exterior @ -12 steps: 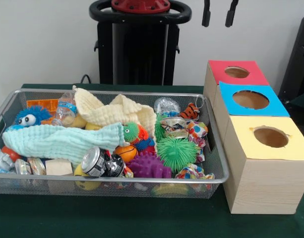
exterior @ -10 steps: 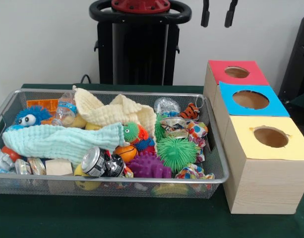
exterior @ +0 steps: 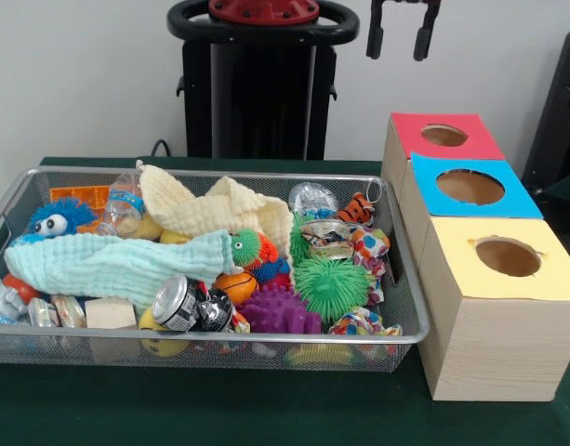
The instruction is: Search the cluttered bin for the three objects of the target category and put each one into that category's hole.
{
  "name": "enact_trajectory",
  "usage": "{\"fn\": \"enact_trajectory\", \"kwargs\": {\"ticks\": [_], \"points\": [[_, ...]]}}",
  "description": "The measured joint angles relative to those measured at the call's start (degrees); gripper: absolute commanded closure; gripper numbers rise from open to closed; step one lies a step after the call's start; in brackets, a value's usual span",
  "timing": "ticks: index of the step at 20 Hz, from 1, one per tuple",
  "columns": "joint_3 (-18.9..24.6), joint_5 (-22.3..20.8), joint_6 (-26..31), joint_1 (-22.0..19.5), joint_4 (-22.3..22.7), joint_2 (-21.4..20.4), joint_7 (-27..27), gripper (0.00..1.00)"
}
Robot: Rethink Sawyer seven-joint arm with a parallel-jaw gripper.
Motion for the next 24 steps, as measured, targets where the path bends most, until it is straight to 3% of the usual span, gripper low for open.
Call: {"fn": "enact_trajectory", "kwargs": {"ticks": [10,24], "points": [[0.01,0.15,-1.95,-1.95,-0.64,4.00,0.00,0.00],[0.05,0.19,-14.88,-5.74,-0.18,12.35,0.00,0.00]]}}
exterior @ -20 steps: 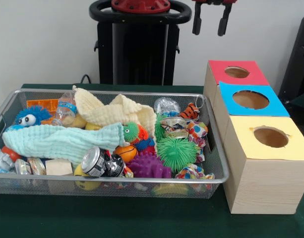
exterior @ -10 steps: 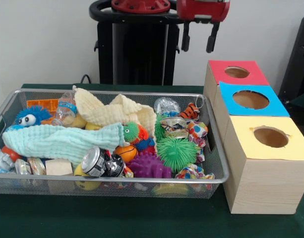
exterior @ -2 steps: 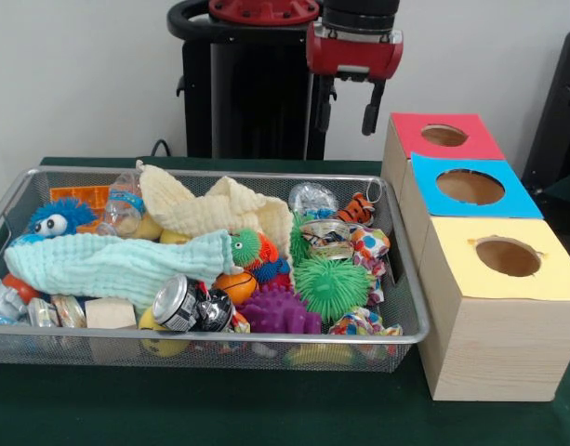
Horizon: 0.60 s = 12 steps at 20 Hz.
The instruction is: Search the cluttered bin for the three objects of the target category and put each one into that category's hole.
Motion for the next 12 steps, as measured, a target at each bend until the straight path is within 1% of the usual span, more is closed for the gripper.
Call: {"fn": "enact_trajectory", "kwargs": {"ticks": [4,12], "points": [[0.00,-0.01,-1.07,-0.12,0.48,0.77,0.00,0.00],[0.00,0.00,-1.49,-0.13,2.27,0.79,0.00,0.00]]}}
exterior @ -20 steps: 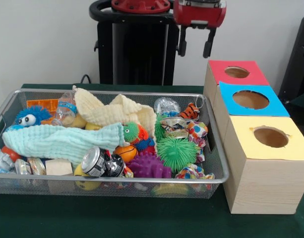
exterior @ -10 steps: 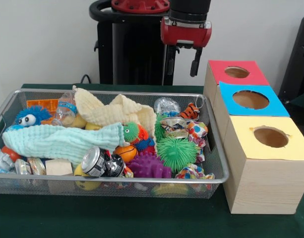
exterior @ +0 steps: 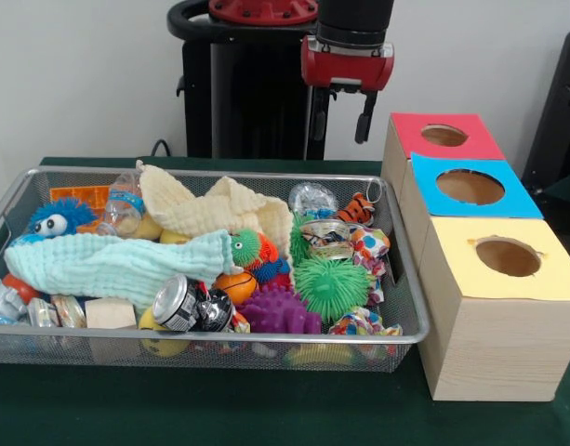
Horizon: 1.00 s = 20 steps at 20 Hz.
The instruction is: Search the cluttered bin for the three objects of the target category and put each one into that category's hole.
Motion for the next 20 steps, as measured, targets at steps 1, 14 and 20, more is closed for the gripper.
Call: {"fn": "enact_trajectory", "kwargs": {"ticks": [1,14,20], "points": [[0.00,0.01,-0.52,0.00,0.68,0.00,0.00,0.00],[0.45,0.04,-9.02,0.02,7.50,0.06,0.00,0.00],[1.02,0.05,-11.69,0.07,9.18,1.51,0.00,0.00]]}}
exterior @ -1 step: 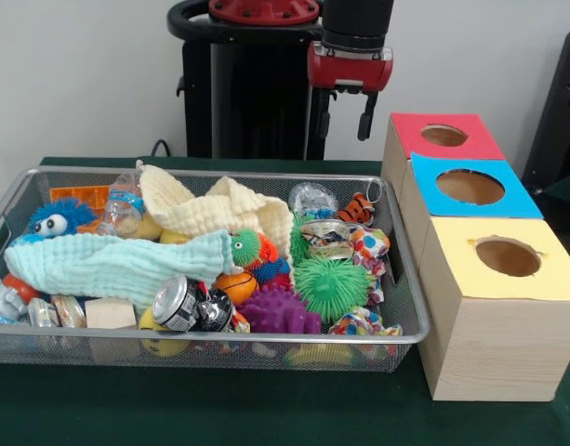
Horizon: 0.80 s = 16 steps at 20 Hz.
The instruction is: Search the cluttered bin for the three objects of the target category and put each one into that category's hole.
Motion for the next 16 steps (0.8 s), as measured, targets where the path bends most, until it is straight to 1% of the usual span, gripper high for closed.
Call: {"fn": "enact_trajectory", "kwargs": {"ticks": [5,16], "points": [[0.12,0.02,-2.52,0.00,0.86,2.07,0.00,0.00],[0.26,0.04,-5.08,-0.13,1.90,5.96,0.00,0.00]]}}
